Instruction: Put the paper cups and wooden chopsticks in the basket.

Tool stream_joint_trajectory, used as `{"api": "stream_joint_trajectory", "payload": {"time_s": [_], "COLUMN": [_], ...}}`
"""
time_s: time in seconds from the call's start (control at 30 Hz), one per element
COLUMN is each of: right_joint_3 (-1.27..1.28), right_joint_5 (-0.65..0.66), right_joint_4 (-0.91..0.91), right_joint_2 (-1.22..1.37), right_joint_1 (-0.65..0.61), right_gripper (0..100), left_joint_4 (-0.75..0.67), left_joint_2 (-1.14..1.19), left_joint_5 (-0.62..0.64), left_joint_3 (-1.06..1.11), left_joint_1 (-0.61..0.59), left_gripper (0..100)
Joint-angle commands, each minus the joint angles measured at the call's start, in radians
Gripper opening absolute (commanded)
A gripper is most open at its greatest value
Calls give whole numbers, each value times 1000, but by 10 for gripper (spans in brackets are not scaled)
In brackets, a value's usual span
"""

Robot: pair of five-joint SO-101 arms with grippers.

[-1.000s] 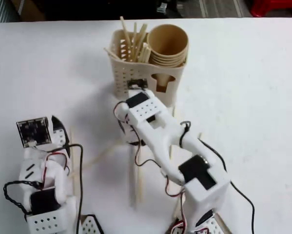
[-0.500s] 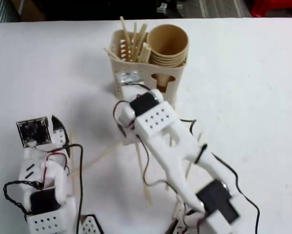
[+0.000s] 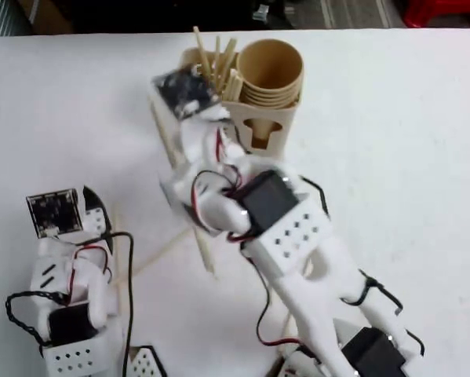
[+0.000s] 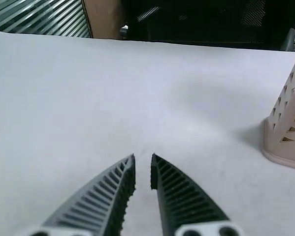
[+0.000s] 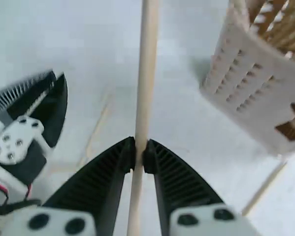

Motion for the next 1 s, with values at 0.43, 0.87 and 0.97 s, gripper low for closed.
{"api": "stream_joint_trajectory", "payload": {"time_s": [0.43,0.87,0.97], "right_joint_3": [-140,-140,-144], "right_joint_5": [189,187,189], "right_joint_4": [-743,-917,-888], "right_joint_2": [-1,289,306], "right_joint_1": [257,305,303], "right_gripper": [18,18,50], "left_joint_4": [-23,-23,-23], "left_joint_2": [-12,-12,-12], "left_joint_5": [-11,-11,-11], "left_joint_3": [-6,-6,-6], "left_joint_1": [-10,-10,-10], "left_gripper": [75,74,73]}}
